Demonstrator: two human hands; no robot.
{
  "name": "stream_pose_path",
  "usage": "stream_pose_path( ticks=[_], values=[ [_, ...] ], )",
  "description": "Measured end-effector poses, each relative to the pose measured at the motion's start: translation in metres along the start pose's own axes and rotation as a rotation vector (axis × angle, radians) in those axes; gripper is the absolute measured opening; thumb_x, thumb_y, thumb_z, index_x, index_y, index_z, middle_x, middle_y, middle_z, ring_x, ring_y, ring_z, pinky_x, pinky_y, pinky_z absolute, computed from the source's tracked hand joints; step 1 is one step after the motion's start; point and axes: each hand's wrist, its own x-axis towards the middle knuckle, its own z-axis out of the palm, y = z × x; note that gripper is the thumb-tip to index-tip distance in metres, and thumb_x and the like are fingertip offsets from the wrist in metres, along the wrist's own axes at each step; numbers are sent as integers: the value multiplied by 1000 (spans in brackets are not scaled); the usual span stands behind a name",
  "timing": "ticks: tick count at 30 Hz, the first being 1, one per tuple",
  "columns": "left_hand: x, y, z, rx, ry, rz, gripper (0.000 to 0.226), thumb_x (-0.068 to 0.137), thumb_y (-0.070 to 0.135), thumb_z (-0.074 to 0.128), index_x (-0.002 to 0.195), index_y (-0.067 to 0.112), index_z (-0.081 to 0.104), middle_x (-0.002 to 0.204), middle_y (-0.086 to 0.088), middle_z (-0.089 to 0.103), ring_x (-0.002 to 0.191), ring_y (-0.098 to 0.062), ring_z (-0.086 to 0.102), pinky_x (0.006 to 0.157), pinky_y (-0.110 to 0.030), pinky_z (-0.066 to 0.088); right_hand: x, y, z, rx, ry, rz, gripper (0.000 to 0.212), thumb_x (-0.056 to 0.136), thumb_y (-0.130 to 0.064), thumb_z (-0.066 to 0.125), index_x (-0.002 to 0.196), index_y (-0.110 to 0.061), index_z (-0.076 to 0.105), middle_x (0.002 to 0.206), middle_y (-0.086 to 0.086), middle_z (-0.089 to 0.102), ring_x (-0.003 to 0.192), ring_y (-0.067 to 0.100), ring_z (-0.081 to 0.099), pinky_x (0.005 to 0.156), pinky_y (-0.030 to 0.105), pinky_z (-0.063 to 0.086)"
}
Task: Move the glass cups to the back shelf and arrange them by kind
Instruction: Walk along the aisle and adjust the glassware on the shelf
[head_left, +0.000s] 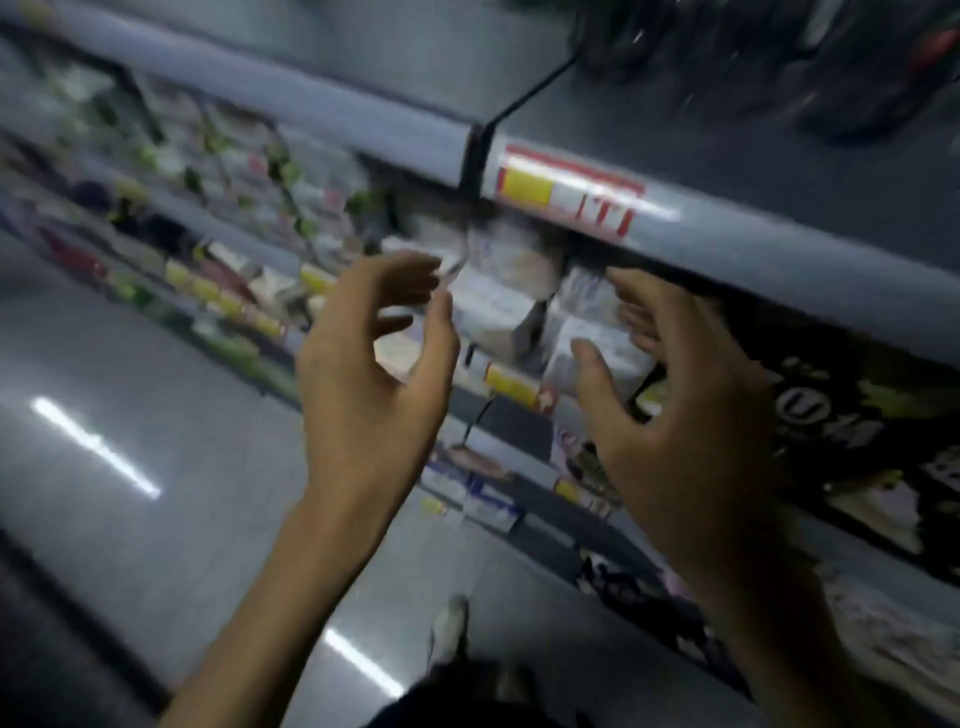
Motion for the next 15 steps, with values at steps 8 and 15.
stream_pose_path(
  ticks=[8, 15],
  values=[
    [-234, -132, -107, 659, -268, -639, 36, 95, 29, 67, 130, 26, 63, 125, 3, 65, 113, -24, 63, 81, -42, 56, -159, 37, 120, -129, -774, 119, 43, 96, -26, 68, 136, -15, 58, 140, 6, 56, 121, 28, 56, 92, 39, 50],
    [-329, -208, -182, 757, -513, -989, 55, 93, 48, 63, 141, 23, 56, 142, -5, 57, 124, -31, 59, 98, -50, 52, -229, 12, 232, -345, -1303, -76, 70, 95, -47, 65, 154, -16, 43, 159, 19, 38, 144, 39, 39, 116, 49, 39]
  ],
)
